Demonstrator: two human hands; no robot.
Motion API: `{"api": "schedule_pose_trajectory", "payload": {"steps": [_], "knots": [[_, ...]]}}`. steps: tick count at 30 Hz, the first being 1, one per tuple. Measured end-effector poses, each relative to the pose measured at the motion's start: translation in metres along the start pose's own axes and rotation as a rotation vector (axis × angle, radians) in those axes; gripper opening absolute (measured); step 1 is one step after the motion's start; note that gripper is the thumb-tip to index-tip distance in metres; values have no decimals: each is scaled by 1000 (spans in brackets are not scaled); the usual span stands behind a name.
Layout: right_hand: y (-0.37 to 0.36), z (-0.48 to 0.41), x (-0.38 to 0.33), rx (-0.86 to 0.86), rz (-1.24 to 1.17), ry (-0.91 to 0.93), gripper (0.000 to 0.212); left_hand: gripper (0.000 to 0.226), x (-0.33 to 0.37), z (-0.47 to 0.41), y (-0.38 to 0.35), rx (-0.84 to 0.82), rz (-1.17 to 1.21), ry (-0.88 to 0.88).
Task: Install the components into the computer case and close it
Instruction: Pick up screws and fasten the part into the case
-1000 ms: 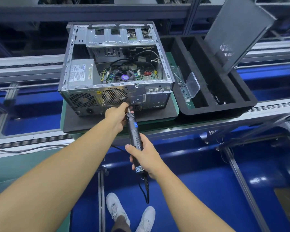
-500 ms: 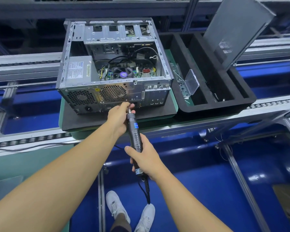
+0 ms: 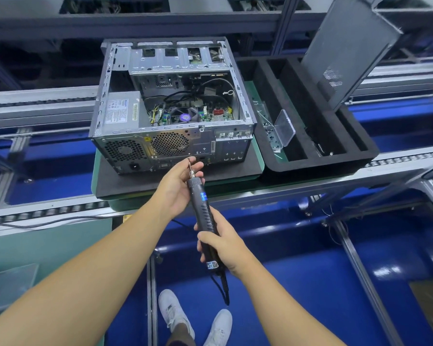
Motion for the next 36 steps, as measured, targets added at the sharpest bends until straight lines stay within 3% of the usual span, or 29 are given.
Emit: {"api": "schedule_pose_trajectory", "payload": {"steps": [7,10,13,16,23,27,36], "knots": [[2,14,-3,-125,-313,-67,61,14,0,9,-6,141,56,10],[6,23,-3,-234,-508,-41,56,24,5,11,-6,90,244,-28],[6,32,-2,-410,-724,-201,47,29,11,13,-3,-20,385,-43],[2,34,0,-493,-642,-292,46,27,11,17,2,-90,476,-34],[-8,40,-5,-602,-591,-242,59,22,15,25,10,-361,826,63],[-13,39,-7,-618,-595,-226,61,16,17,30,10,-484,902,81],[-14,37,-3,-580,-529,-243,66,27,13,27,10,-347,768,28]]}}
Point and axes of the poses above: each hand's wrist, its own z-axis away from the middle knuckle, its own y-axis out of the back of the hand, x = y × z, the point moved 3 cm from there along -z, towards the middle knuckle, and after that the axes turned 3 degrees about z, right-handed, at the moved point
